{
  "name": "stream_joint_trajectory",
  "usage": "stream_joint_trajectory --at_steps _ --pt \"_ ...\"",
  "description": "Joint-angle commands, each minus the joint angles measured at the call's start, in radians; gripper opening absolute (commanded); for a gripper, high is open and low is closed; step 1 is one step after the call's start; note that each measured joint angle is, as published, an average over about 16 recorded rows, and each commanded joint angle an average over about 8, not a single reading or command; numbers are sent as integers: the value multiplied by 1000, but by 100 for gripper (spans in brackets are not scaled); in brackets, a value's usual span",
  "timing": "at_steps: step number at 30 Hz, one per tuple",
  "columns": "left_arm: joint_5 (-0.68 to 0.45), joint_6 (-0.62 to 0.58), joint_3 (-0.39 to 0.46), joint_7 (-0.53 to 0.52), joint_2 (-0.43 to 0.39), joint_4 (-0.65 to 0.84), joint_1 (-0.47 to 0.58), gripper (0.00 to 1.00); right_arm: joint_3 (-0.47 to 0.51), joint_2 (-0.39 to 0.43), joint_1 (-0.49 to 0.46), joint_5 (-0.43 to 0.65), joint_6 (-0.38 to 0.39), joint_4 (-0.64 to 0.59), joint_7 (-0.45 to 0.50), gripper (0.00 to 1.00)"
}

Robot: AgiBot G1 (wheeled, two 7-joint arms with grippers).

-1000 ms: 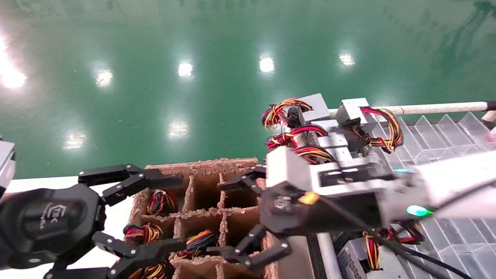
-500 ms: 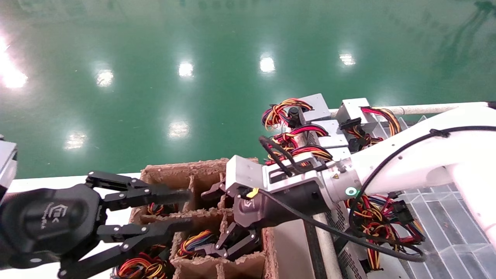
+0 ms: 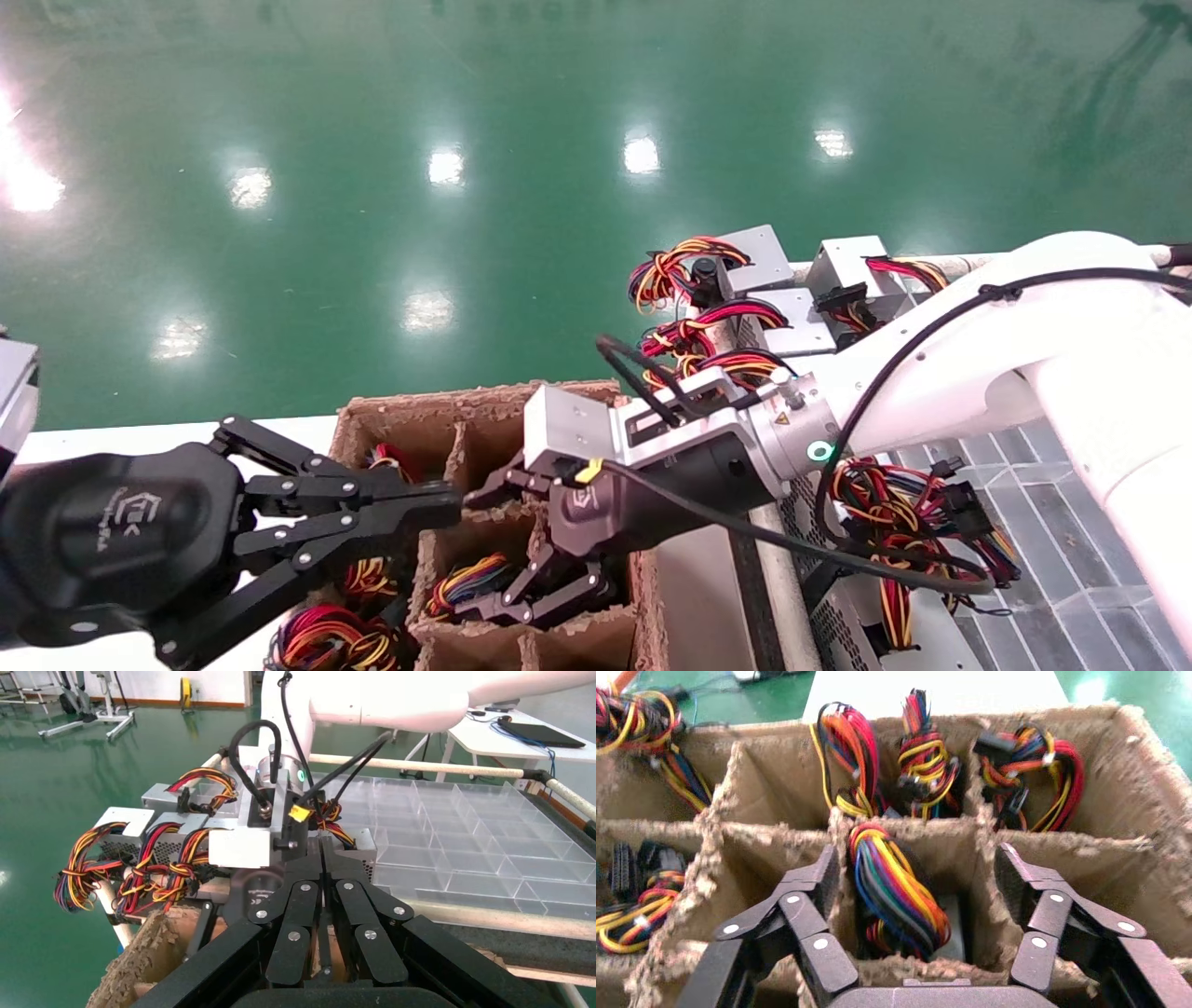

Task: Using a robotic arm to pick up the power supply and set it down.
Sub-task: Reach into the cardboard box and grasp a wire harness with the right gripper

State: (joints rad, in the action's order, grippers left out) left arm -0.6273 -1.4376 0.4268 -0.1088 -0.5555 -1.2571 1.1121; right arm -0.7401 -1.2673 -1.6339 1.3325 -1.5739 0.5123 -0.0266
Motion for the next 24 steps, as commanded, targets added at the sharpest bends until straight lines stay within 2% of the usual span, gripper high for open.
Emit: stream_joint_trajectory --at_steps 1,14,24 --pt "0 0 0 0 0 0 0 0 -12 -6 -11 0 -4 -19 -10 0" --pt "0 0 0 0 0 0 0 0 -75 -44 -40 -33 -5 -121 -79 0" --pt "0 0 0 0 0 0 0 0 -138 -45 -61 -72 -10 -132 -91 0"
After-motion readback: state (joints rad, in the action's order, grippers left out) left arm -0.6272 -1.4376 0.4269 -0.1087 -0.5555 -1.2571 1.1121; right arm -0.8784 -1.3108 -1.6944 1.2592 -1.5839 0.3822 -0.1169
